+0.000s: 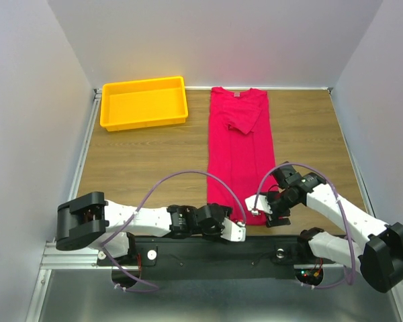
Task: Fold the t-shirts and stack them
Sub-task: Fold the tshirt
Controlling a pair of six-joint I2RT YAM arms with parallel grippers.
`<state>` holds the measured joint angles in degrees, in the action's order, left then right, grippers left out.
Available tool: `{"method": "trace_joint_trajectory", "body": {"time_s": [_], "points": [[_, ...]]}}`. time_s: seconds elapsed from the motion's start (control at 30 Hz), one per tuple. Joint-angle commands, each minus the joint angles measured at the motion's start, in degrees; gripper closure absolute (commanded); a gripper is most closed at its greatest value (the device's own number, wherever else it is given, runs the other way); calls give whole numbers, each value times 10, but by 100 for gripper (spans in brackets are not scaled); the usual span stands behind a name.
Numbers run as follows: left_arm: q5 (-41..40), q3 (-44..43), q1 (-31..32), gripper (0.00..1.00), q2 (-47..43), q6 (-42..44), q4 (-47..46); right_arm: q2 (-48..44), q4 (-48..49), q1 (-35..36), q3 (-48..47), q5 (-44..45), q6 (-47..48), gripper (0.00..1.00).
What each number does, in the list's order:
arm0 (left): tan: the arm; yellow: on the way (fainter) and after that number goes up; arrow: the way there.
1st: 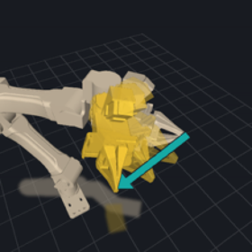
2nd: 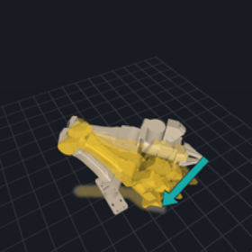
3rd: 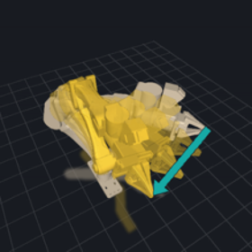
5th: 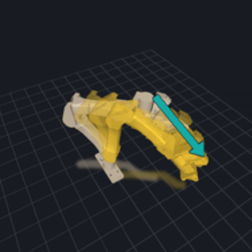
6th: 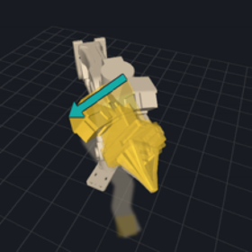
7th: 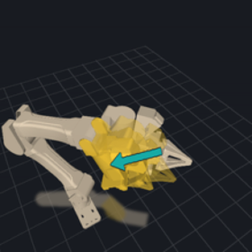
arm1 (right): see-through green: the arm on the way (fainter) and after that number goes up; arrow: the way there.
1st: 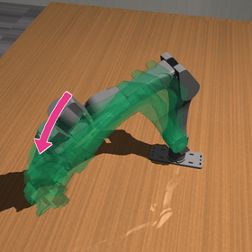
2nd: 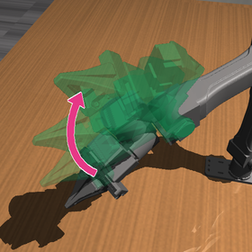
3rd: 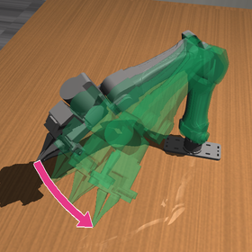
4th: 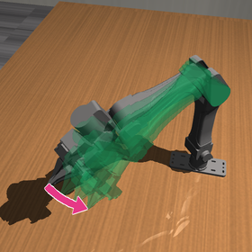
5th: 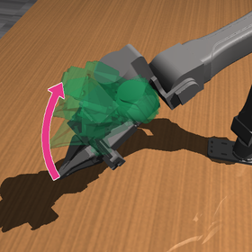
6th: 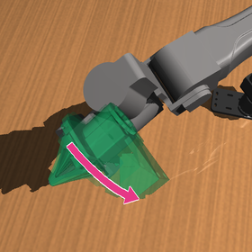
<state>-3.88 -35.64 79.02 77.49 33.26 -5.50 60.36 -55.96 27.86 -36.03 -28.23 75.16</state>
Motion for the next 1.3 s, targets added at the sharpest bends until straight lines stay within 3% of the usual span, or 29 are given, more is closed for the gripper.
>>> {"method": "trace_joint_trajectory", "body": {"time_s": [0.0, 0.3, 0.4, 0.57, 0.6, 0.73, 1.03, 1.27], "points": [[29, 22, -6, 24, 27, 32, -60, 1, 18, 5, -4, 13, -21, 25], [33, 17, -41, 34, 62, 64, -75, -16, 17, 5, -1, 0, -44, 25], [59, 10, -61, 43, 70, 73, -64, -25, 10, 5, -3, 2, -44, 25], [75, -2, -70, 61, 85, 87, -45, -31, 3, 4, -4, 2, -40, 25], [77, -5, -72, 75, 91, 91, -43, -30, 3, 4, -4, 5, -40, 25], [82, -7, -75, 99, 86, 95, -39, -32, 1, 3, -7, 12, -41, 25], [118, -12, -83, 100, 29, 81, -18, 35, -46, 3, -29, -10, 24, 25], [139, -16, -89, 100, 21, 68, -10, 80, -51, 5, -48, 47, 48, 29]]}}
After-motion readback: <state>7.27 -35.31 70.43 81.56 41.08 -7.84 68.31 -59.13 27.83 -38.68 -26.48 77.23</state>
